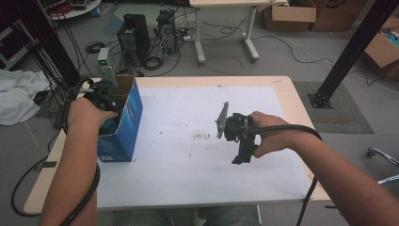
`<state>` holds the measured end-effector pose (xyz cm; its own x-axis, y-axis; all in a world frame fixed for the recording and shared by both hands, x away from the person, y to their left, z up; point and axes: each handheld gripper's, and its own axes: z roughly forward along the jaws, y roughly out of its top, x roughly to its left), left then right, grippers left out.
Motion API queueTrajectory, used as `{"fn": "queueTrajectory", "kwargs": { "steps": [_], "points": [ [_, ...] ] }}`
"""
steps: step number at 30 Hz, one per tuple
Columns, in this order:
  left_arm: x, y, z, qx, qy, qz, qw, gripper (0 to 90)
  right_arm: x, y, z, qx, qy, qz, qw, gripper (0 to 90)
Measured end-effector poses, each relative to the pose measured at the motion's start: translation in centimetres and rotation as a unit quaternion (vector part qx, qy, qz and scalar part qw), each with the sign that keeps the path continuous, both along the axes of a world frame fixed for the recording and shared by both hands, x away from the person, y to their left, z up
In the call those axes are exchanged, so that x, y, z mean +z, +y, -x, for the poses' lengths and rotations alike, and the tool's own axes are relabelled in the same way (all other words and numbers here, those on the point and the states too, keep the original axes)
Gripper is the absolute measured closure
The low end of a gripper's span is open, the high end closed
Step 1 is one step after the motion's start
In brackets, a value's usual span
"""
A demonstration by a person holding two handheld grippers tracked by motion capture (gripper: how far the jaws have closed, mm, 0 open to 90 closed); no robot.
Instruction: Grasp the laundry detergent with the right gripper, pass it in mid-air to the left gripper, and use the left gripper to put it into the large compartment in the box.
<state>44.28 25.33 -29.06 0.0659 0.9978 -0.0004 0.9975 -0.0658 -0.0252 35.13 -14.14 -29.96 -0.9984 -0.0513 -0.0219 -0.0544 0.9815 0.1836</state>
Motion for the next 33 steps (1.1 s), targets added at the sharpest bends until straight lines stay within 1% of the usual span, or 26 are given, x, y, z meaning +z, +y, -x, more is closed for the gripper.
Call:
{"fn": "queueTrajectory", "kwargs": {
  "steps": [6, 9, 11, 12, 14, 16, 22, 28, 31, 33],
  "points": [
    [0.0, -0.3, 0.1, -0.005, 0.004, -0.006, 1.0, 38.7, 0.1, -0.2, 0.1, -0.001, 0.0, -0.002, 1.0, 0.0],
    [0.0, -0.4, 0.1, -0.002, 0.001, -0.005, 1.0, 38.3, 0.1, -0.4, 0.1, -0.003, 0.0, -0.003, 1.0, 0.0],
    [0.1, -0.5, 0.1, -0.007, -0.002, -0.008, 0.9999, 37.4, 0.0, -0.5, 0.1, -0.003, 0.0, -0.004, 1.0, 0.0],
    [0.1, -0.5, 0.1, -0.008, 0.0, -0.007, 0.9999, 37.3, 0.0, -0.5, 0.1, -0.003, 0.0, -0.004, 1.0, 0.0],
    [0.2, -0.5, 0.1, -0.007, -0.001, -0.01, 0.9999, 34.6, 0.0, -0.6, 0.1, -0.004, 0.0, -0.006, 1.0, 0.0],
    [0.1, -0.5, 0.1, -0.005, 0.003, -0.01, 0.9999, 34.6, -0.1, -0.6, 0.1, -0.003, 0.0, -0.006, 1.0, 0.0],
    [0.4, -0.7, 0.1, -0.008, -0.006, -0.019, 0.9998, 33.1, -0.2, -0.6, 0.1, -0.003, 0.001, -0.008, 1.0, 0.0],
    [1.4, -0.7, 0.3, -0.007, -0.015, -0.018, 0.9997, 29.7, -0.3, -0.5, 0.1, -0.001, 0.001, -0.008, 1.0, 0.0],
    [1.8, -0.6, 0.4, -0.008, -0.014, -0.013, 0.9998, 29.3, -0.3, -0.5, 0.1, 0.0, 0.001, -0.007, 1.0, 0.0],
    [2.0, -0.6, 0.4, -0.01, -0.013, -0.016, 0.9997, 28.4, -0.3, -0.4, 0.1, 0.001, 0.001, -0.007, 1.0, 0.0]
  ]
}}
